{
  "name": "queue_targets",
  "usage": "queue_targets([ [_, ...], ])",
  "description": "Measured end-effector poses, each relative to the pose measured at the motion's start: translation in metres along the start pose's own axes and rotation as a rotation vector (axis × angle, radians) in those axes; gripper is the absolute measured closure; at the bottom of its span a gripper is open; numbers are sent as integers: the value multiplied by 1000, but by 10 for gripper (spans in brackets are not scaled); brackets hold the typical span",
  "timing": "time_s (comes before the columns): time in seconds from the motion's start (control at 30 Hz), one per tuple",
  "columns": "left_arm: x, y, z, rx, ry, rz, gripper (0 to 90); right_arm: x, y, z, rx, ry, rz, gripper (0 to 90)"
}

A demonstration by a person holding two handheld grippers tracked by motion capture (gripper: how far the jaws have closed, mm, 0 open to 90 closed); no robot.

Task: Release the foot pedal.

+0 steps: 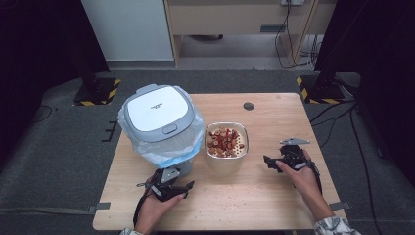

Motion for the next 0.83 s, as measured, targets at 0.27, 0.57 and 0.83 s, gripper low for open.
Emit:
queue_targets([
  [0.27,-1,1,1,-3,-4,2,265,14,7,-10,0,36,-19,48],
  [0.57,-1,1,1,-5,-6,1,264,26,17,-14,-23,28,-59,14],
  [0.83,-1,1,2,-7,-7,3,264,29,20,-13,-10,18,-68,6],
])
Point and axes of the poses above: each handheld gripper's, and its own axes: x roughly forward along the jaws, z roughly out of its top, y roughly to its left, the point moved 10 cm from there along x, roughly forward along the jaws, and after that the axes turned 4 degrees about -y, right-handed, at the moved point
